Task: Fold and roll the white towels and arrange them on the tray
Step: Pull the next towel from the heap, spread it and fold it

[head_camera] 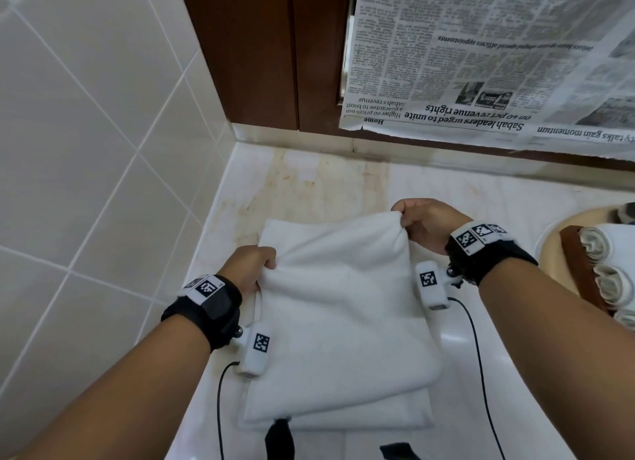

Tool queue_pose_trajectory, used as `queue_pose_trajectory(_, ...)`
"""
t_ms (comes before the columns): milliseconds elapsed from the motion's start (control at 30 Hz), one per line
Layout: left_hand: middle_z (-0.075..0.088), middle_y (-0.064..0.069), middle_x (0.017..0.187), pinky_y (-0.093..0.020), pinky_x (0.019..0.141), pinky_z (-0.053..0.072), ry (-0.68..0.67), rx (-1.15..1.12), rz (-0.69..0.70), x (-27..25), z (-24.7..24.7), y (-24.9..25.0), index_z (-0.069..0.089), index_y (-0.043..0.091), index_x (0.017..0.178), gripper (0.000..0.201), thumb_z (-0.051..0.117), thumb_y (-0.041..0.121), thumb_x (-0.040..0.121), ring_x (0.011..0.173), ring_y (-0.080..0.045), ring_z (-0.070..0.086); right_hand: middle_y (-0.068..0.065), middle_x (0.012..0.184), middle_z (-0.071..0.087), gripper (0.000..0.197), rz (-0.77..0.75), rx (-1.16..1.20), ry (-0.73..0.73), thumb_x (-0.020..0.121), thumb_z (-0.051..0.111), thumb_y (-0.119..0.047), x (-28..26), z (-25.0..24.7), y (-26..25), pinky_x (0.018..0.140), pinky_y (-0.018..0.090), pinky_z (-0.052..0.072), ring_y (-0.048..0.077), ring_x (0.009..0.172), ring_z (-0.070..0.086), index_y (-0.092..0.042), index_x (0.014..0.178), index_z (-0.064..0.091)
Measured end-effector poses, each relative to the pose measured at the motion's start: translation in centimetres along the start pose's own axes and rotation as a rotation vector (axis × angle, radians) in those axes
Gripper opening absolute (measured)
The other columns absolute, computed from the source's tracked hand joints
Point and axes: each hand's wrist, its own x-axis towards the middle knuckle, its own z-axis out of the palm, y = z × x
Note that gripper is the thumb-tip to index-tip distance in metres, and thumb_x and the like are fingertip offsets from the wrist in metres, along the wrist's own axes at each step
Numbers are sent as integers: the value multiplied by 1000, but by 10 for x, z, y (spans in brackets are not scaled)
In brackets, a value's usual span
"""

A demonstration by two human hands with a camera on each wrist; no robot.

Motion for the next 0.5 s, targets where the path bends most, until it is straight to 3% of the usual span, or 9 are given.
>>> queue_pose_trajectory(67,43,-10,80,-30,60,33,12,-12,6,0,0,-1,46,8,75,28,51,7,47,71,-25,42,8,65,53,51,-70,73,-15,78,27,27,0,-4,-4,59,26,50,21,62,57,-10,59,55)
queue_pose_trajectory(133,41,-8,75,-30,60,34,24,-39,12,1,0,-2,43,10,73,27,50,6,47,65,-22,42,4,58,48,59,-147,117,61,74,22,29,1,-8,-9,54,25,48,18,55,52,-17,53,53)
queue_pose_trajectory(233,49,-12,82,-38,69,37,23,-15,17,3,-1,-2,53,7,82,32,53,8,50,74,-26,48,1,60,53,49,-202,-170,258,81,31,21,7,-11,-9,54,29,45,16,55,50,-16,64,58)
queue_pose_trajectory(300,54,-13,87,-39,71,41,1,19,26,3,0,-1,58,6,89,37,53,9,53,77,-28,53,4,74,61,33,-98,-395,253,89,44,8,10,-7,-3,63,33,48,20,67,58,-17,81,64)
queue_pose_trajectory(400,67,-10,101,-39,79,52,-37,49,67,2,3,2,62,9,109,39,60,8,70,87,-31,64,6,96,63,8,127,-484,190,96,56,-18,7,5,9,70,35,50,23,82,63,-18,102,61)
queue_pose_trajectory(500,71,-4,113,-46,95,53,-37,102,133,3,1,-1,62,22,118,23,61,23,95,102,-26,68,-5,96,62,33,43,-776,247,87,71,-41,3,15,18,76,33,51,17,90,62,-24,110,55)
